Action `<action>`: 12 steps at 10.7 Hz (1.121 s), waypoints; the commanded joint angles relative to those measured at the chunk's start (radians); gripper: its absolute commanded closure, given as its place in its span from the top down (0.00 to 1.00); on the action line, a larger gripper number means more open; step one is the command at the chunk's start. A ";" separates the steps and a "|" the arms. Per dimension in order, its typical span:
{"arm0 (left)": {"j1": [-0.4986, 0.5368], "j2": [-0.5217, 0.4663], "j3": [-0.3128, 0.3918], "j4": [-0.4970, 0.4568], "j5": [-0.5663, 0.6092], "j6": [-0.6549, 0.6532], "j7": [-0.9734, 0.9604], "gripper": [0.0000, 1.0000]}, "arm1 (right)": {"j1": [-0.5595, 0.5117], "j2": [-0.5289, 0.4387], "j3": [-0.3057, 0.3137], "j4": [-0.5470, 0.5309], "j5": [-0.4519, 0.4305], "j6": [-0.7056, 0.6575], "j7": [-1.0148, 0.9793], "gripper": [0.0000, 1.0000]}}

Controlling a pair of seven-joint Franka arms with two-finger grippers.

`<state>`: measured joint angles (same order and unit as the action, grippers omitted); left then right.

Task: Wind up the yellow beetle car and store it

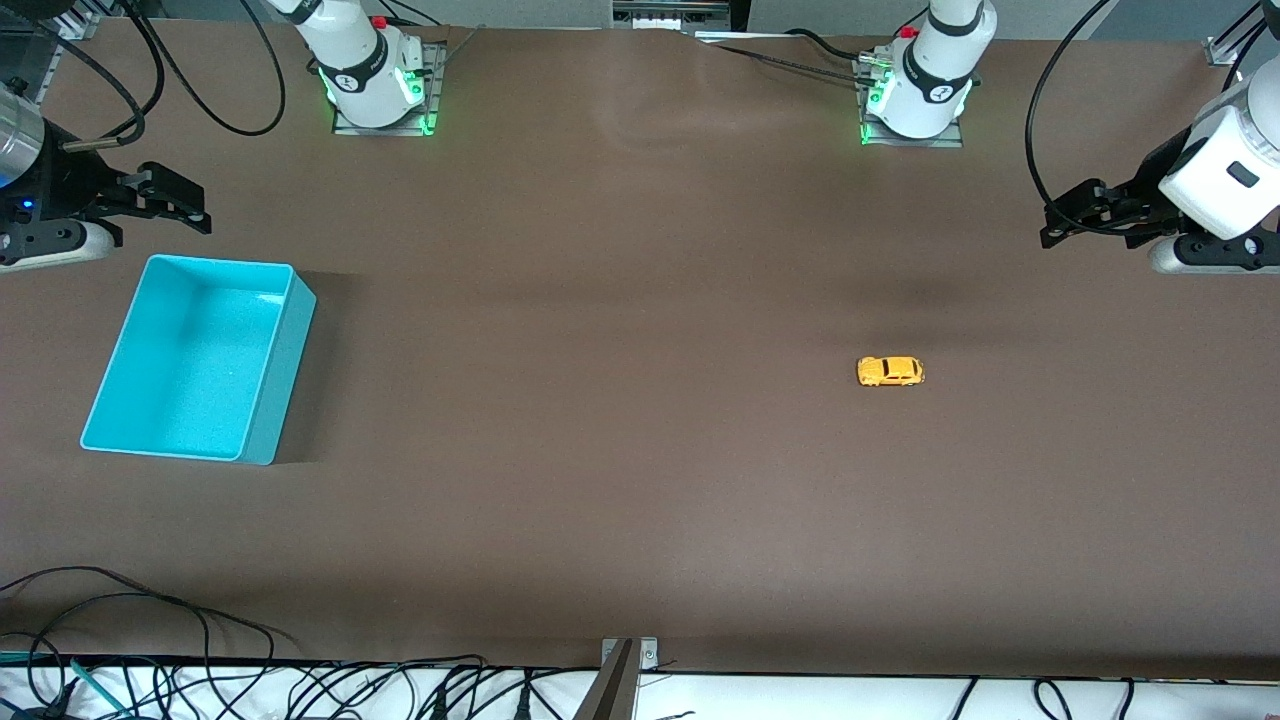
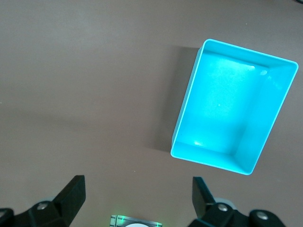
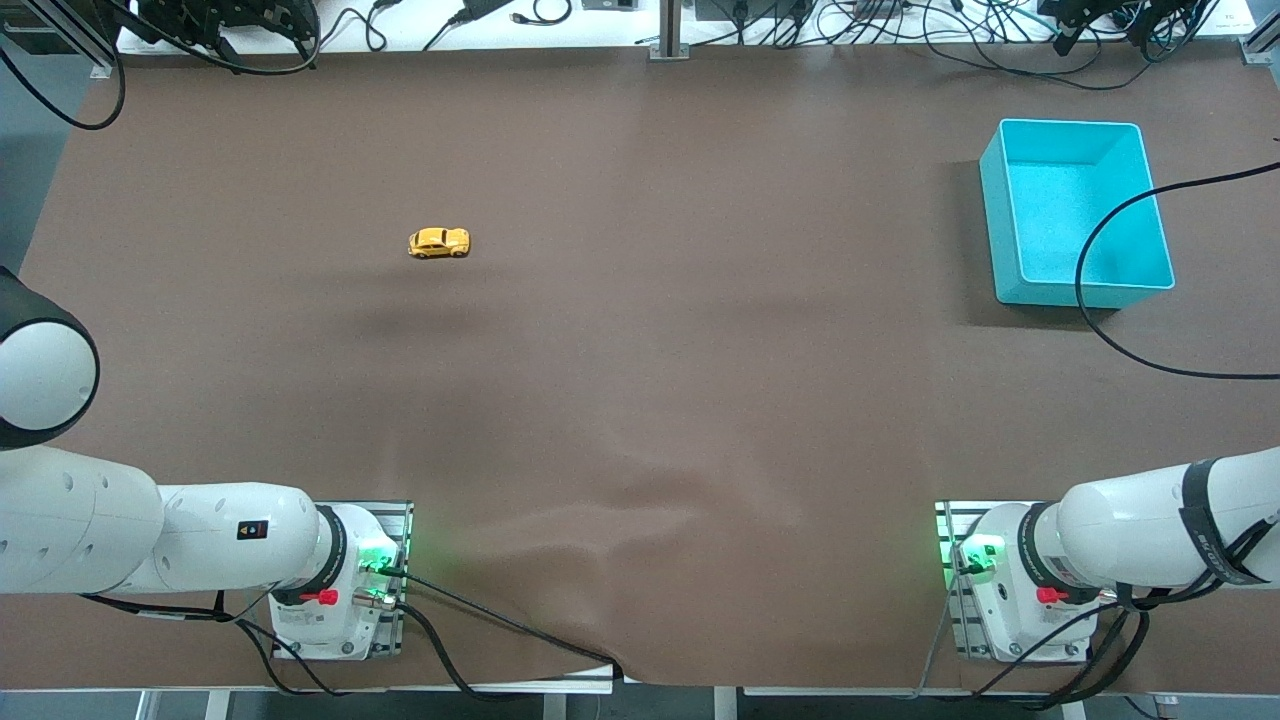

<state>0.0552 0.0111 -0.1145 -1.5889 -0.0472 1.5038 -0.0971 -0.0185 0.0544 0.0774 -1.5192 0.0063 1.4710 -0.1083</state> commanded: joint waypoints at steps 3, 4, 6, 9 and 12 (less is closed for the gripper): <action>0.008 0.004 -0.001 0.012 -0.017 -0.014 0.002 1.00 | -0.008 -0.008 0.005 -0.004 -0.014 -0.008 -0.016 1.00; 0.008 0.004 -0.001 0.012 -0.016 -0.014 0.002 1.00 | -0.008 -0.008 0.005 -0.004 -0.014 -0.008 -0.016 1.00; 0.008 0.004 -0.001 0.012 -0.016 -0.014 0.000 1.00 | -0.008 -0.008 0.005 -0.004 -0.014 -0.008 -0.016 1.00; 0.006 0.007 -0.004 0.000 -0.016 -0.016 -0.010 1.00 | -0.008 -0.008 0.005 -0.004 -0.014 -0.008 -0.016 1.00; 0.002 0.050 -0.008 -0.002 -0.011 -0.048 0.037 1.00 | -0.008 -0.008 0.005 -0.004 -0.014 -0.008 -0.016 1.00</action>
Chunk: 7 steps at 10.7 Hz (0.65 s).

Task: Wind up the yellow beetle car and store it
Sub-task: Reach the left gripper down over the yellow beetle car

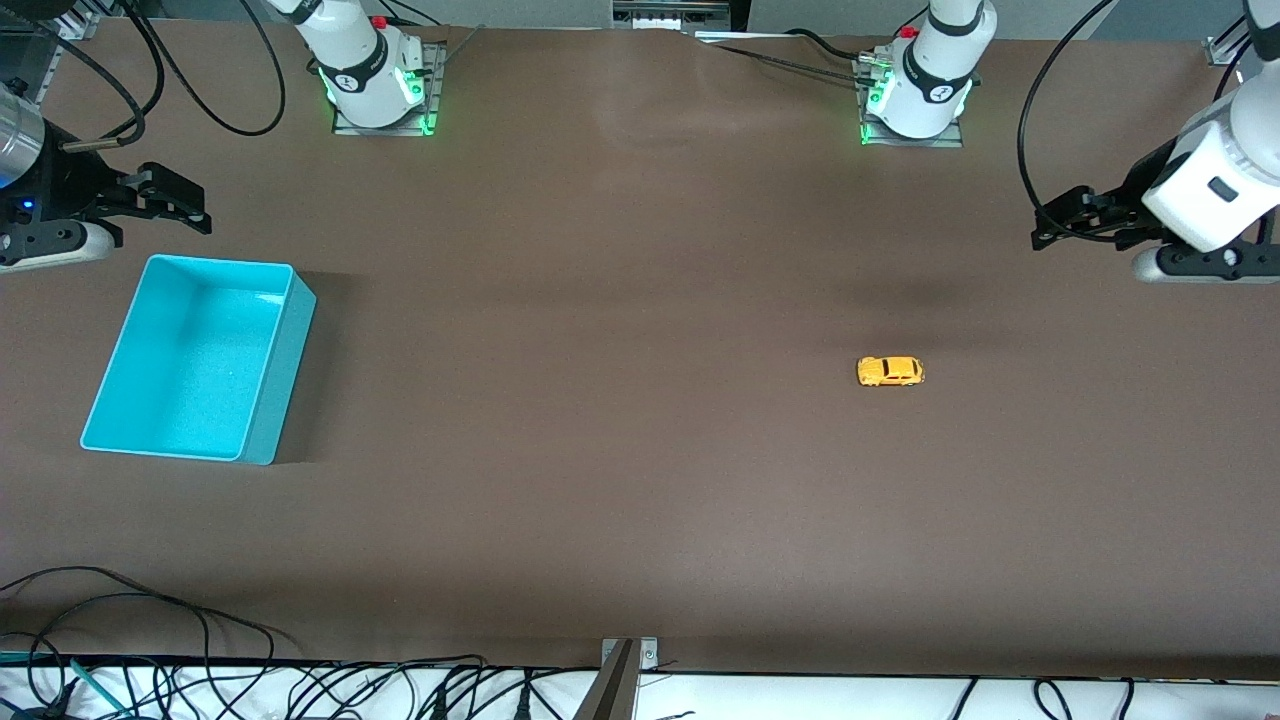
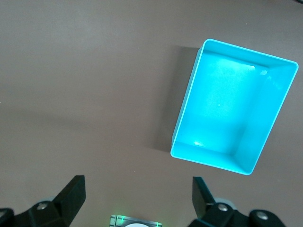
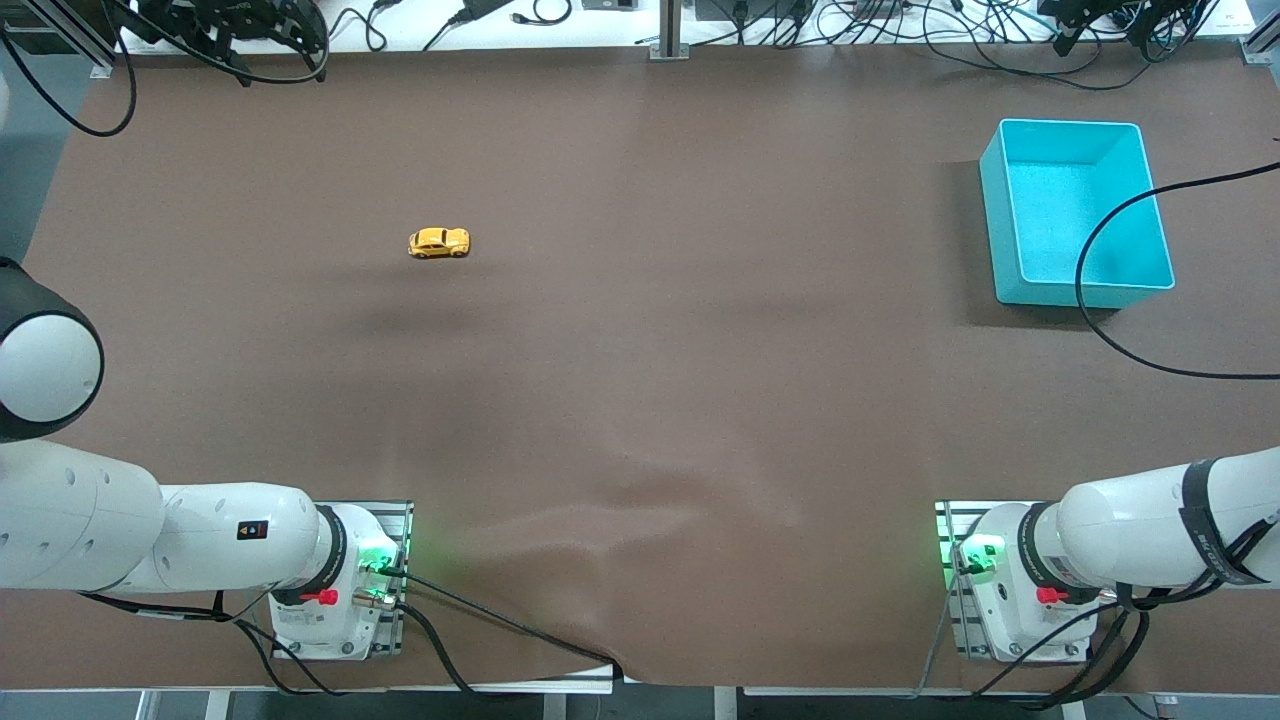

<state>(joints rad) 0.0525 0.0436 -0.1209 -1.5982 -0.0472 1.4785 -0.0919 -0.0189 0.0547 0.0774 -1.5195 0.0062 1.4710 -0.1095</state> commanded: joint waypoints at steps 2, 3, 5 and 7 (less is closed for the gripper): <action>0.007 0.051 0.000 0.011 -0.010 -0.024 0.328 1.00 | -0.007 -0.009 0.005 -0.004 -0.014 -0.008 -0.015 1.00; 0.009 0.073 0.000 0.011 -0.010 -0.024 0.427 1.00 | -0.007 -0.009 0.005 -0.004 -0.014 -0.008 -0.015 1.00; 0.000 0.123 0.000 0.008 -0.006 -0.020 0.526 1.00 | -0.007 -0.009 0.005 -0.005 -0.014 -0.008 -0.015 1.00; -0.017 0.179 -0.002 0.009 -0.006 -0.006 0.613 1.00 | -0.007 -0.009 0.005 -0.005 -0.014 -0.008 -0.015 1.00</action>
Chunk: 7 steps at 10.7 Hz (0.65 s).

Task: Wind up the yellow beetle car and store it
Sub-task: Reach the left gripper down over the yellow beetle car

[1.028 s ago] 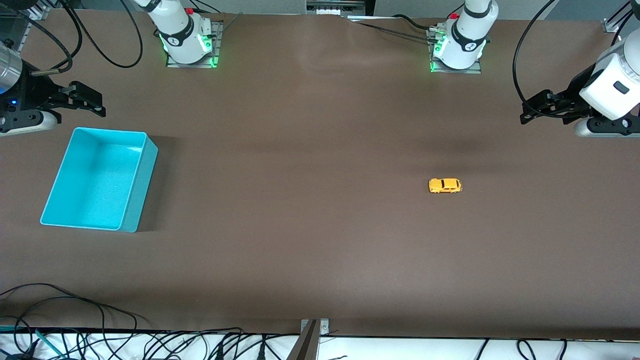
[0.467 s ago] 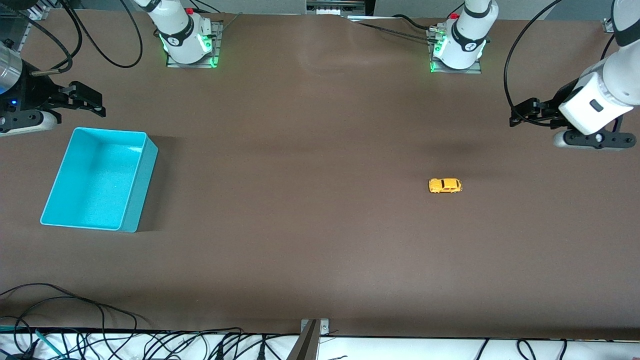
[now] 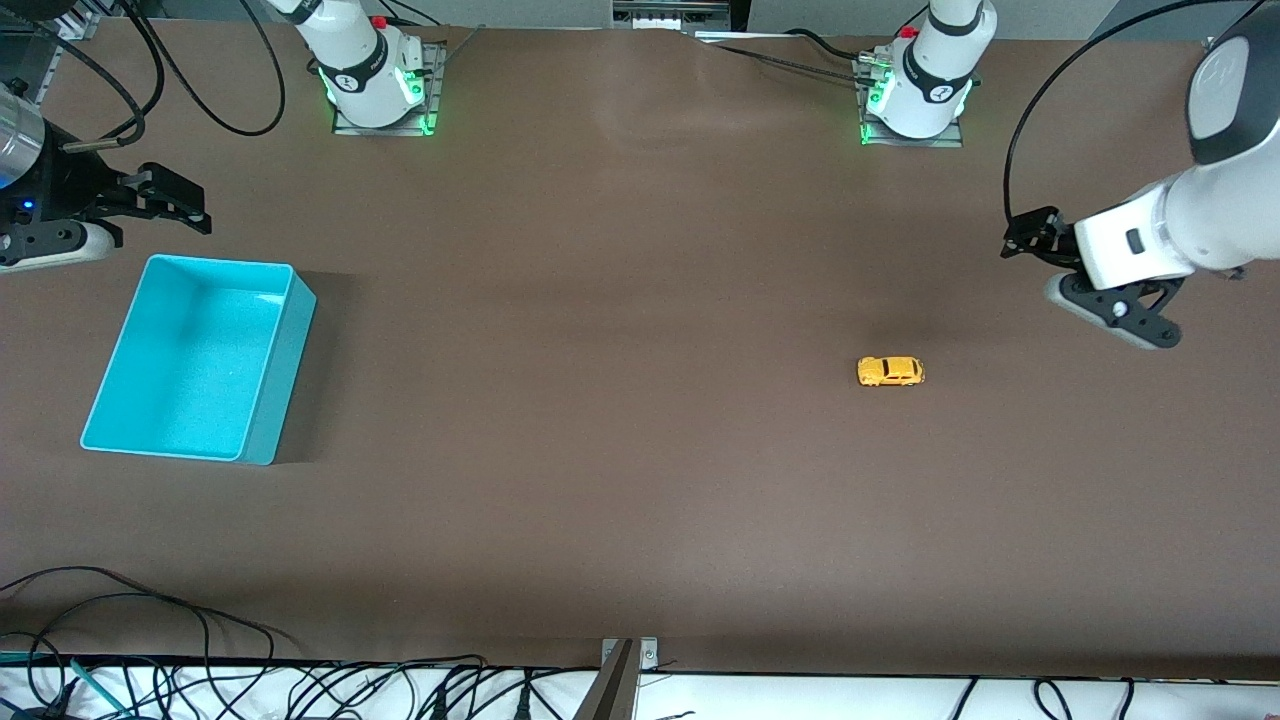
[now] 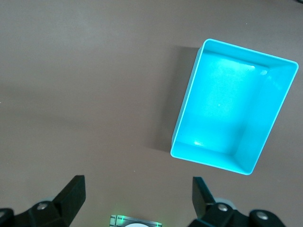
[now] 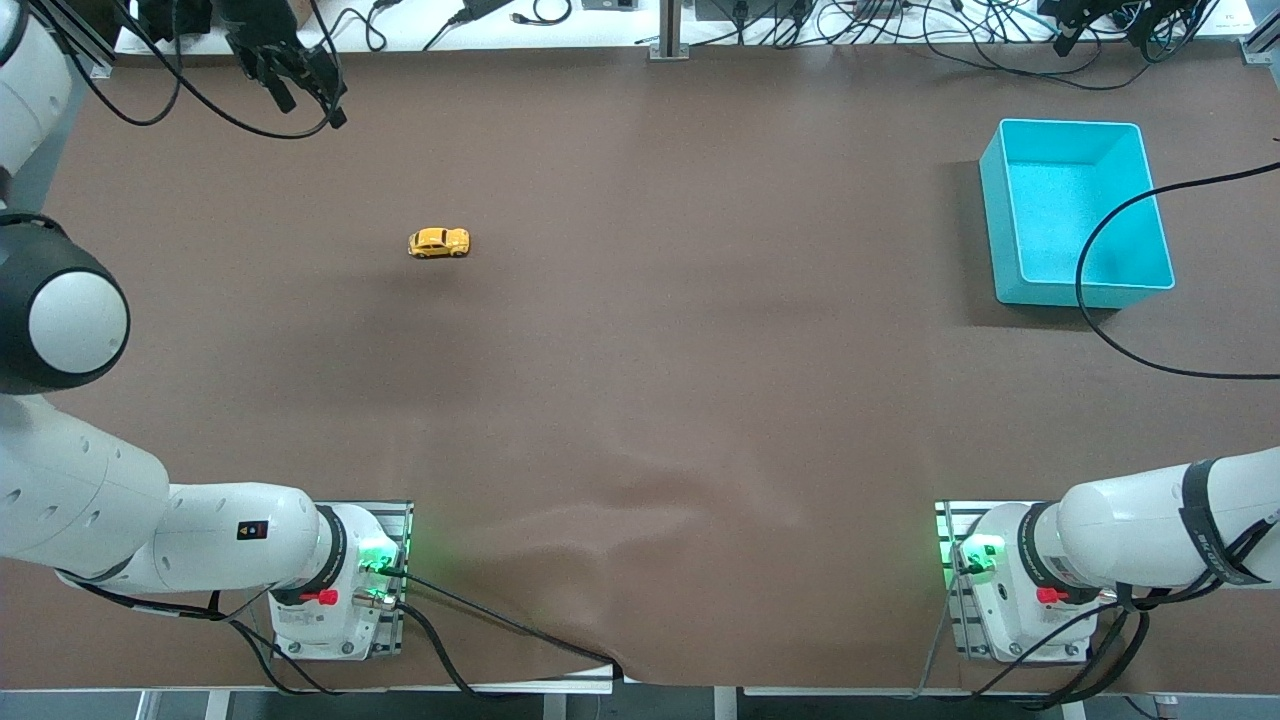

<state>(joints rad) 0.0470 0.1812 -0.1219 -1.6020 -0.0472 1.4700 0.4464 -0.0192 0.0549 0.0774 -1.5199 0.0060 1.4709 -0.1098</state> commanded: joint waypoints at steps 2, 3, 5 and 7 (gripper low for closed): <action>-0.019 0.095 -0.002 -0.024 -0.008 0.100 0.220 1.00 | -0.007 -0.009 0.005 -0.006 -0.014 -0.008 -0.014 1.00; -0.030 0.093 -0.002 -0.074 -0.006 0.163 0.257 1.00 | -0.007 -0.009 0.005 -0.006 -0.012 -0.008 -0.014 1.00; -0.042 0.084 -0.019 -0.191 -0.006 0.296 0.363 1.00 | -0.007 -0.009 0.005 -0.006 -0.012 -0.011 -0.014 1.00; -0.039 0.086 -0.024 -0.295 0.009 0.464 0.541 1.00 | -0.007 -0.009 0.005 -0.006 -0.012 -0.014 -0.016 1.00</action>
<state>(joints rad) 0.0088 0.2946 -0.1487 -1.8098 -0.0459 1.8337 0.8606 -0.0195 0.0555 0.0775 -1.5206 0.0059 1.4682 -0.1104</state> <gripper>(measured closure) 0.000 0.000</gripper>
